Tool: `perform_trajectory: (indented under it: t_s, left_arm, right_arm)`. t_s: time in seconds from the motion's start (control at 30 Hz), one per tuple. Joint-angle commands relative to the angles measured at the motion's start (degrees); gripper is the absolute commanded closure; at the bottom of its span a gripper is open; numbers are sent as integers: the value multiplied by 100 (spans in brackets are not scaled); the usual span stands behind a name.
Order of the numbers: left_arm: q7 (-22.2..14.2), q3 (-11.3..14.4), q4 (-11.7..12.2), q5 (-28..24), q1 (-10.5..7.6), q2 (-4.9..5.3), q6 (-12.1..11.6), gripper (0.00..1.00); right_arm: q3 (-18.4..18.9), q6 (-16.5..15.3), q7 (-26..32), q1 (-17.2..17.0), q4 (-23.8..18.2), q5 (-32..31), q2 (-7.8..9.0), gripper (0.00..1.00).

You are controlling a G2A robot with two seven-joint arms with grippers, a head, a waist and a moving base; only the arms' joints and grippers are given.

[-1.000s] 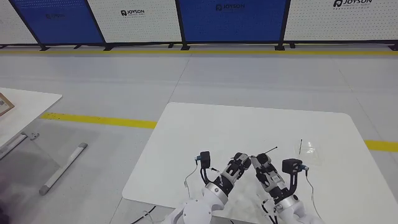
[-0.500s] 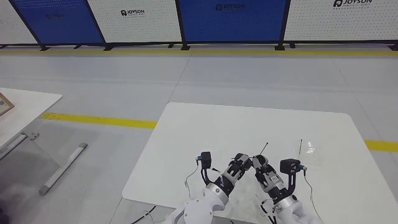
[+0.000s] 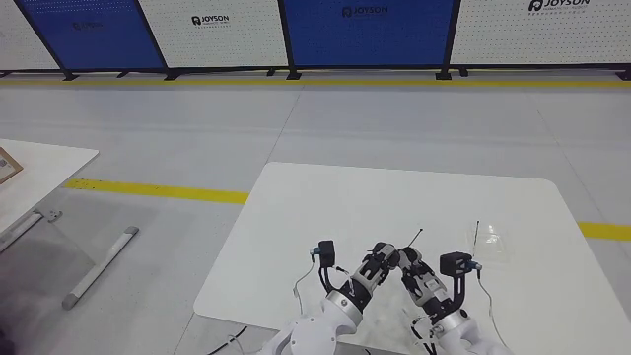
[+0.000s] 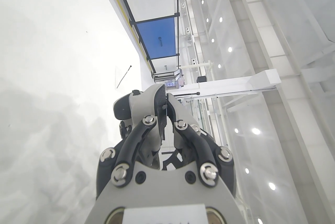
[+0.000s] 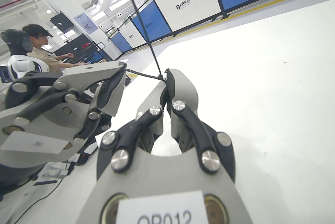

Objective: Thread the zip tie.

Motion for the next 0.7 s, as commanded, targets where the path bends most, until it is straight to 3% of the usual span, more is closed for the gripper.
perform_trajectory:
  t_s: [0.0,0.67]
  left_arm:
    - [-3,-8,-11,-25,5,0,-31,100]
    - [-43,-73,-180,-147,94,14,-278,100]
  right_arm:
    - [-3,-2,5,5,8,-8,1,100]
    - [-41,-60,47,35,89,-49,12,100]
